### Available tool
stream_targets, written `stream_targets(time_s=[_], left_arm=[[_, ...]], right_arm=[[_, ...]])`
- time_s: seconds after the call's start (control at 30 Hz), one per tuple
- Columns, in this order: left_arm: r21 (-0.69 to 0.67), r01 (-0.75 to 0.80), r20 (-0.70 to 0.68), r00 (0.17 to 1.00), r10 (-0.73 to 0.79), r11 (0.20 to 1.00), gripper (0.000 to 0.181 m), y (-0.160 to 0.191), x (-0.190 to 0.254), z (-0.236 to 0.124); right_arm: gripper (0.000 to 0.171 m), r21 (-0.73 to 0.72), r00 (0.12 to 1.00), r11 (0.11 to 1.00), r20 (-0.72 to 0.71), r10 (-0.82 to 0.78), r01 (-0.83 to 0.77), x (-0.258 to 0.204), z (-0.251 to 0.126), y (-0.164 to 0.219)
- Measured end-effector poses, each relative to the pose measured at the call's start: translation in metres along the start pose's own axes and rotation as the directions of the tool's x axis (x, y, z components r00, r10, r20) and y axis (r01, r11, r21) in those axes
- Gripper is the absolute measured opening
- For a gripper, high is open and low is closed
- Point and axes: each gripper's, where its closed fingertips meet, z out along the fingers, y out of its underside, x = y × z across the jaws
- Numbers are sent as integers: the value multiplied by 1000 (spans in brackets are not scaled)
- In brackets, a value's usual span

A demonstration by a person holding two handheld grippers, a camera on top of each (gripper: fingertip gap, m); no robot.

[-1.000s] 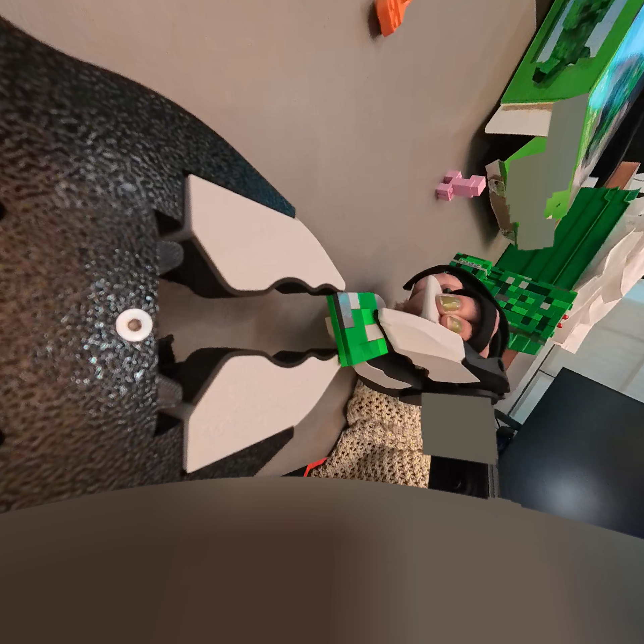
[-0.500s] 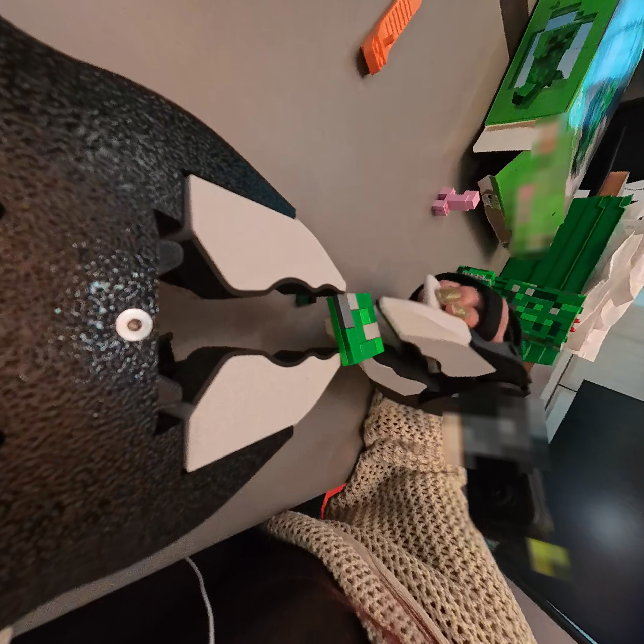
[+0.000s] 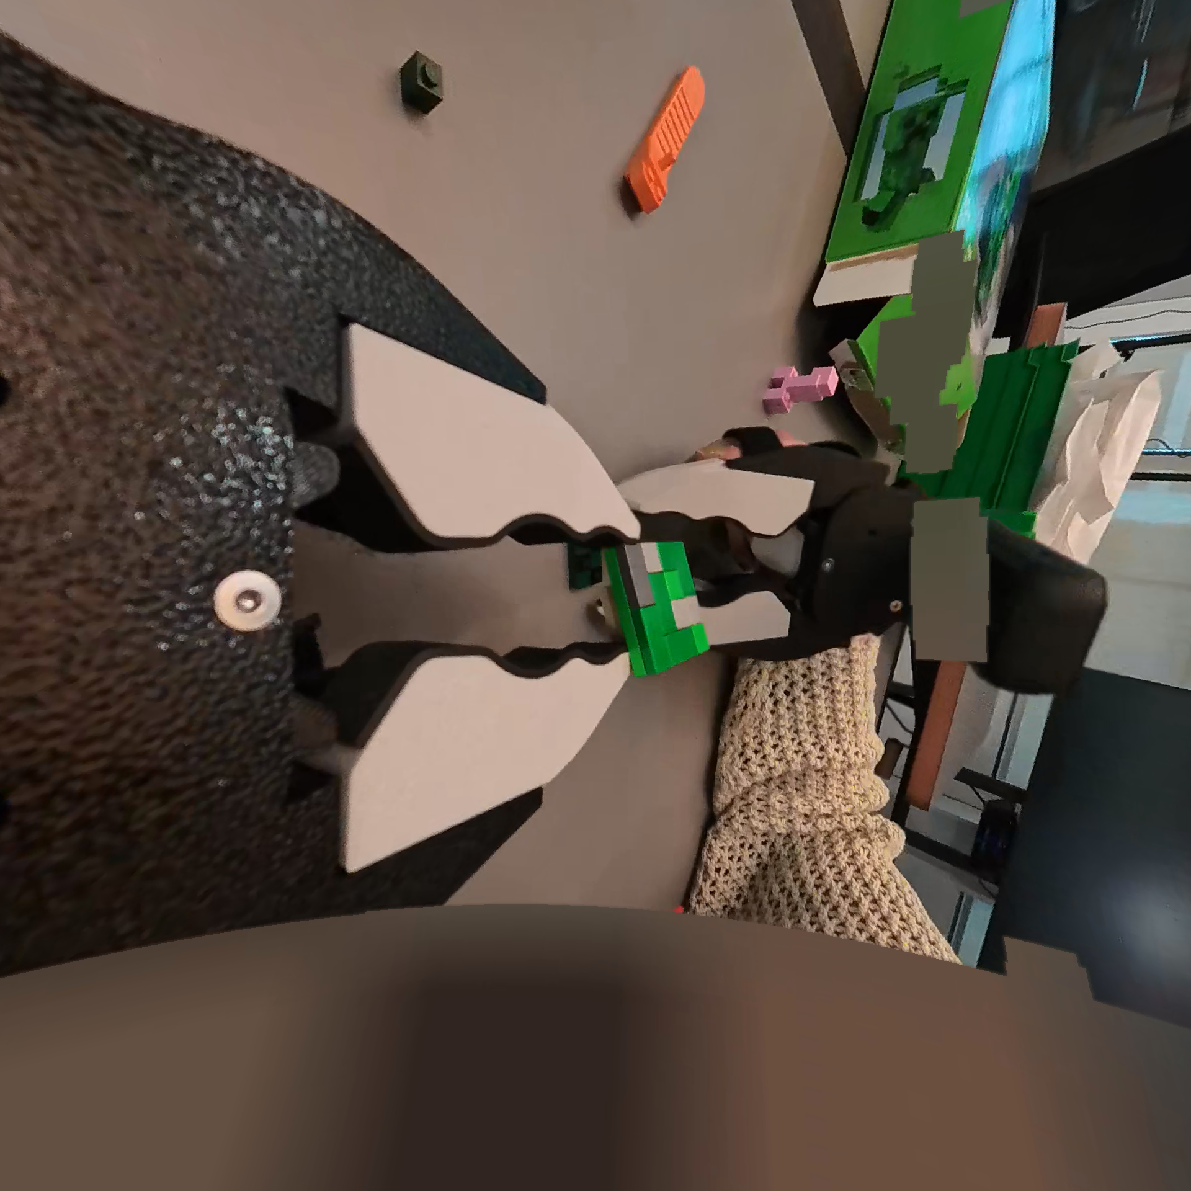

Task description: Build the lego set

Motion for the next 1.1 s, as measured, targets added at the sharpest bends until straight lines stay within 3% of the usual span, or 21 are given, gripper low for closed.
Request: stream_targets(time_s=[0.43, 0.67, 0.83, 1.0, 1.1], left_arm=[[31, -25, 14, 1000, 25, 999, 27, -6, 0, 1], [83, -120, 75, 991, 114, 989, 27, -16, -3, -3], [114, -162, 106, 983, 150, 980, 27, -33, 2, -11], [147, -149, 90, 987, 137, 978, 27, -82, 10, -9], [110, -100, 19, 995, 98, 989, 27, -118, 17, -1]], right_arm=[[32, -7, 998, 1000, 53, 26, -26, 1, 6, -1], [32, 32, 999, 999, -6, 40, -39, 6, 0, -9], [32, 152, 991, 987, -115, 66, -48, 13, -30, -47], [32, 197, 961, 979, -256, 100, -50, 6, -89, -97], [32, 312, 929, 930, -248, 276, -193, 4, -128, -134]])
